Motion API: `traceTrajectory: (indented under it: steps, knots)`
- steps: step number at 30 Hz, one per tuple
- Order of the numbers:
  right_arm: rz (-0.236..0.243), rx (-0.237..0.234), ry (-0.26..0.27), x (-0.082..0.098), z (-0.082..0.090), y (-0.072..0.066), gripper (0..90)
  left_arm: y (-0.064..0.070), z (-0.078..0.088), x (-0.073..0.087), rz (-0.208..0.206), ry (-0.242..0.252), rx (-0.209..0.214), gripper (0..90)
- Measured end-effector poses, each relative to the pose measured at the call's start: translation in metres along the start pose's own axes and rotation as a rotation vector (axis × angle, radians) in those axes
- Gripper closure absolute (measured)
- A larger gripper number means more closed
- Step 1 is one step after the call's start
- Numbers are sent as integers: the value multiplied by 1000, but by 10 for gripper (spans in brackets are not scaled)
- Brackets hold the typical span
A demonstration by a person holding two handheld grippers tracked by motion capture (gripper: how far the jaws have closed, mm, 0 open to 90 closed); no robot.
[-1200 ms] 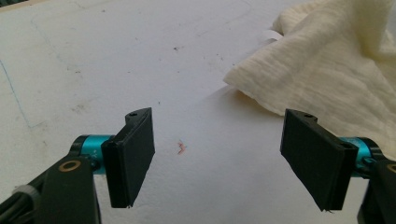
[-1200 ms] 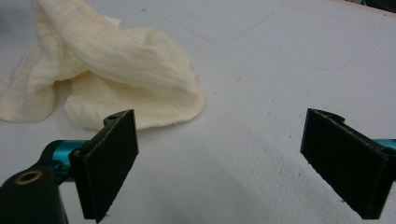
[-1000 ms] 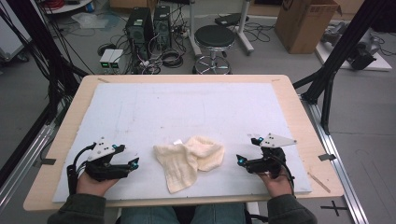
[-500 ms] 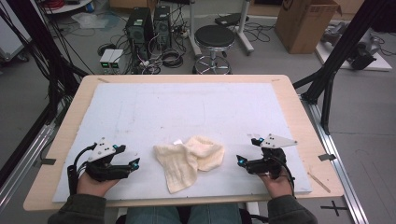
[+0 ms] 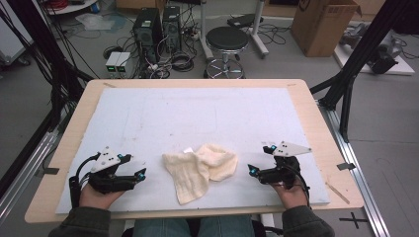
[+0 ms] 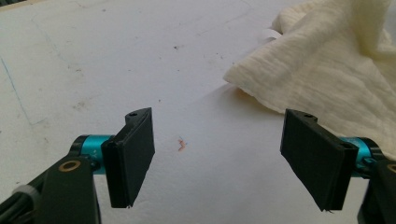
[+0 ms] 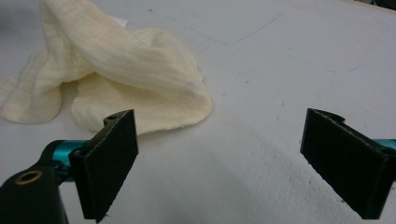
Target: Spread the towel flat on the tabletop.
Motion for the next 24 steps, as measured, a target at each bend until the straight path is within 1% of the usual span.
traceTrajectory:
  steps: [5, 7, 14, 19, 22, 24]
  knots:
    - [3, -6, 13, -1, 1, -1, 106, 0, 1, 0, -5, -4, 6, 263]
    - [-2, -11, 9, -1, 0, -2, 106, -1, 1, 1, -2, -2, 3, 263]
    - [13, -16, -1, -2, -3, -3, 106, -1, 1, 1, 4, 1, 2, 261]
    - [12, -19, 2, -4, -5, -5, 106, 0, 2, 2, -4, -5, -2, 260]
    - [22, -27, 6, -6, -7, -7, 106, -1, 4, 2, -2, 2, -7, 260]
    - [37, -26, -1, -7, -8, -8, 106, -1, 3, 1, 4, 8, -9, 259]
Point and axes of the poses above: each handheld gripper's, and its own axes: z roughly backward along the jaws, x roughly out of its underside, y roughly to its right, the point moved 4 cm from there along -z, roughly forward along the jaws
